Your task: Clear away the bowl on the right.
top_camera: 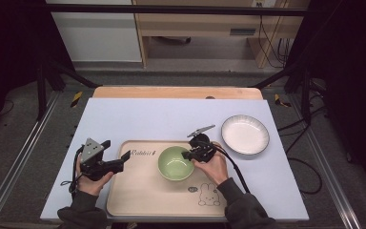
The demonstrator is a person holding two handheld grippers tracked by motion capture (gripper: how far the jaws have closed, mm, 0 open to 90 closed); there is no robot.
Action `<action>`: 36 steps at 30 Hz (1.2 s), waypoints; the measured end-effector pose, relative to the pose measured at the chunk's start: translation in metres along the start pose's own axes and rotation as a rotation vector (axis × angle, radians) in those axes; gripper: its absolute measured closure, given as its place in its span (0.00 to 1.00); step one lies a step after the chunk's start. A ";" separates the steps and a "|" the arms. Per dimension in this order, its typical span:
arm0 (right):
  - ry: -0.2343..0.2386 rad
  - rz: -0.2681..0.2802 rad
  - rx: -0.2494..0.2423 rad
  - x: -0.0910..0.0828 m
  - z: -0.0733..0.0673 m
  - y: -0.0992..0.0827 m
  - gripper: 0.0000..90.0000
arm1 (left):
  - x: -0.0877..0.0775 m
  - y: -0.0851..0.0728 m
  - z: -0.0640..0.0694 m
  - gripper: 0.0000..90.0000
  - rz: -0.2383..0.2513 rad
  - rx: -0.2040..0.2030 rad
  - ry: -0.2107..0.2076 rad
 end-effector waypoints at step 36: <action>-0.132 0.321 -0.170 -0.078 -0.009 -0.006 0.29 | -0.001 -0.001 -0.001 0.16 -0.005 -0.007 -0.002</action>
Point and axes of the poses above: each handheld gripper's, and its own axes: x roughly forward along the jaws, y roughly out of its top, z roughly to its right, the point moved 2 cm from there along x, roughly forward along the jaws, and after that the axes turned 7 degrees about y, right-handed, at the moved point
